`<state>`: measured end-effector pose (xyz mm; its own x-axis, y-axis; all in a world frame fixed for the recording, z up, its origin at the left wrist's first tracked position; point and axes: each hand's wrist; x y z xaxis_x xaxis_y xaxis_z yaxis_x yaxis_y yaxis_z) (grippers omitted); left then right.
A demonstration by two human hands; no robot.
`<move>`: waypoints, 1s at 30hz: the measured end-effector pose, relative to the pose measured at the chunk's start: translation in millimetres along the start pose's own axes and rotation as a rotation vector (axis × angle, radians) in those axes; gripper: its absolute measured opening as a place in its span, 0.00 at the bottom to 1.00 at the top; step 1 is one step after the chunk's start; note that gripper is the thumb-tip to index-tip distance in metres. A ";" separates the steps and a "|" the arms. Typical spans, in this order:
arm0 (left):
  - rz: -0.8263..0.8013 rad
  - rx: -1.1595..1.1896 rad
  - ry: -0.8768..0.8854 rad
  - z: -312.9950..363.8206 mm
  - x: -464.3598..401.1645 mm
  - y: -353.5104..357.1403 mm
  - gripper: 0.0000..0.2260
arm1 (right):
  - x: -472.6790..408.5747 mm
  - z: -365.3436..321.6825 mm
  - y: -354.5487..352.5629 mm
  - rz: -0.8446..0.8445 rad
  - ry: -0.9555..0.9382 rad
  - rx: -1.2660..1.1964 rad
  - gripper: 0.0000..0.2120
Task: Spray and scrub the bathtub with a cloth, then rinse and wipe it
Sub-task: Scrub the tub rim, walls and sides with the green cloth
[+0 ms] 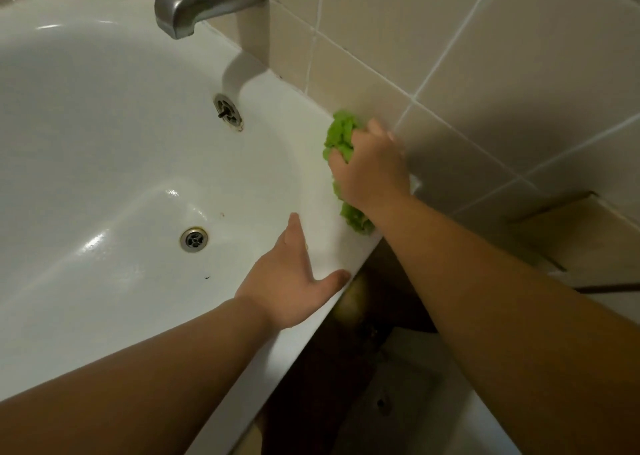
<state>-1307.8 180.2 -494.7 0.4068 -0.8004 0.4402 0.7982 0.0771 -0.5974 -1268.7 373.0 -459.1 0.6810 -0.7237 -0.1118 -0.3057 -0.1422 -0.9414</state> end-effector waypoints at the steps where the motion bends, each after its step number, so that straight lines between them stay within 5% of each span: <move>1: -0.007 -0.005 -0.010 0.5 1.0 -0.4 0.53 | 9.3 3.1 -4.2 -0.022 0.059 0.038 0.11; 5: -0.005 0.000 -0.009 0.1 -1.2 1.1 0.53 | 65.1 0.3 -15.6 -0.010 0.203 0.035 0.12; 14: 0.010 0.002 0.019 -2.7 -2.9 1.7 0.52 | 12.1 -4.7 0.0 -0.026 -0.076 0.039 0.11; 22: -0.021 0.000 -0.003 -5.3 -1.7 0.8 0.54 | 87.5 18.5 -8.6 0.089 0.347 0.067 0.12; 30: -0.041 0.049 -0.032 -6.1 -1.0 -1.3 0.55 | 34.3 21.1 -1.7 0.014 0.130 0.093 0.11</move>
<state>-1311.9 177.3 -498.4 0.3867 -0.7843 0.4852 0.8350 0.0744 -0.5452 -1230.8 362.7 -468.1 0.5830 -0.8076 -0.0889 -0.2476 -0.0723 -0.9662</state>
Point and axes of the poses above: each hand's wrist, its own x-axis away from the middle knuckle, its own y-axis out of the palm, z = x × y, and after that the axes turned 3 degrees about -y, right-handed
